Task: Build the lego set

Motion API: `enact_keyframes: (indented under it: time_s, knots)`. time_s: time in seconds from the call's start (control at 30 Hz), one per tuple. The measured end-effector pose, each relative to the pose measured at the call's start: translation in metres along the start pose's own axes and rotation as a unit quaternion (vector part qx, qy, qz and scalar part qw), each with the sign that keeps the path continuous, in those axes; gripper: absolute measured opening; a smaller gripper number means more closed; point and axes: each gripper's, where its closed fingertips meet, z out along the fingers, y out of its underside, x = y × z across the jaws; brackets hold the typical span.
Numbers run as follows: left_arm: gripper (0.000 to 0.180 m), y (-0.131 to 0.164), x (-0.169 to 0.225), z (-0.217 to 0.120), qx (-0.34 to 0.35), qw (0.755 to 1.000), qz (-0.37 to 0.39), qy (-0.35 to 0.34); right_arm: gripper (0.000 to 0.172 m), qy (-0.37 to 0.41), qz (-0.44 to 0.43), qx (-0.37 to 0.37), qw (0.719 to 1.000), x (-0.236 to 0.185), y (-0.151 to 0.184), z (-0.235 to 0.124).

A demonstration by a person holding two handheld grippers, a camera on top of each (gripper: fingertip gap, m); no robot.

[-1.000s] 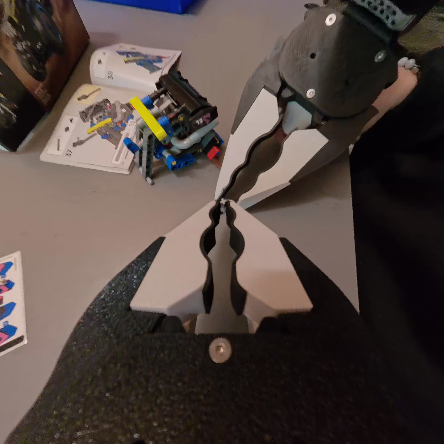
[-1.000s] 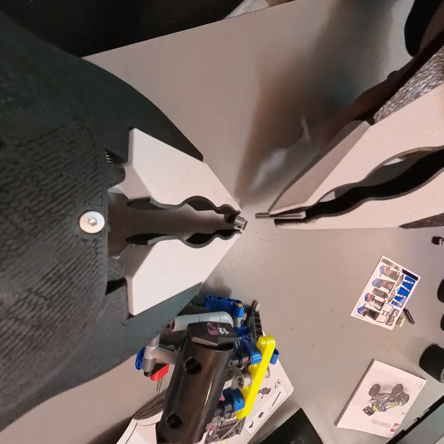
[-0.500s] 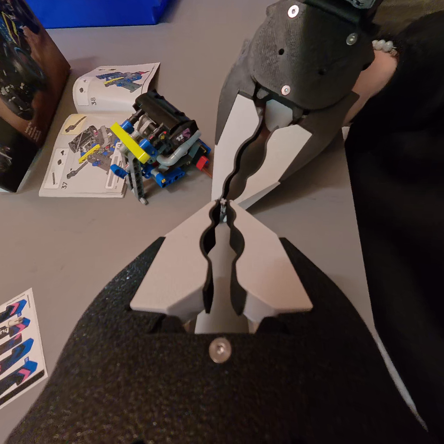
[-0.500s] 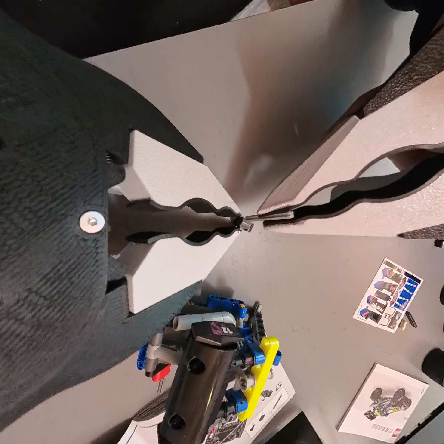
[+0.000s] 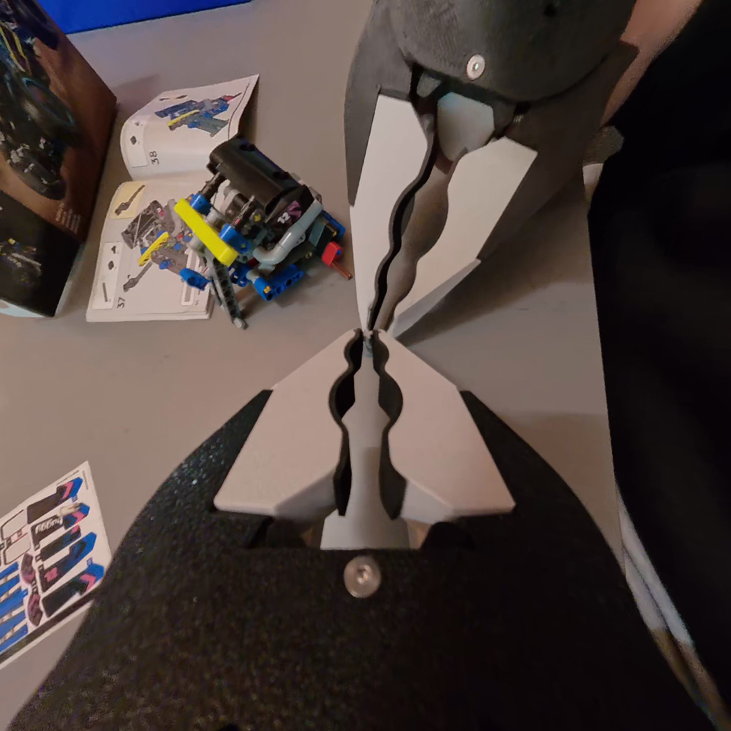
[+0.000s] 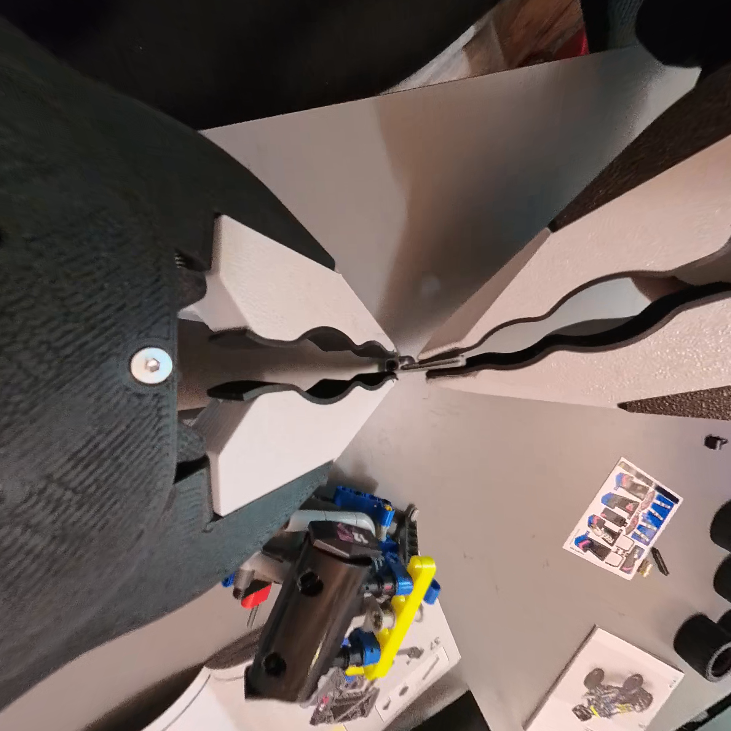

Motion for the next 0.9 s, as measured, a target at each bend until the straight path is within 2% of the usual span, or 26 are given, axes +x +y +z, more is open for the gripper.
enact_keyframes:
  time_s: [0.33, 0.53, 0.8, 0.9]
  knots:
    - [0.002, 0.008, -0.006, -0.012, 0.026, 0.999, -0.04, -0.001, 0.004, -0.031, -0.025, -0.023, 0.999, 0.003, -0.009, 0.011]
    - [0.001, 0.02, -0.008, -0.006, 0.012, 0.999, -0.047, 0.015, 0.004, -0.037, -0.019, -0.014, 0.999, 0.003, -0.011, 0.015]
    - [0.002, 0.021, -0.01, -0.002, 0.025, 0.998, -0.057, 0.023, 0.009, -0.044, -0.031, -0.007, 0.998, 0.0, -0.003, 0.018]
    - [0.002, 0.023, -0.008, -0.001, 0.02, 0.998, -0.054, 0.028, 0.006, -0.039, -0.028, -0.002, 0.999, 0.001, -0.003, 0.02]
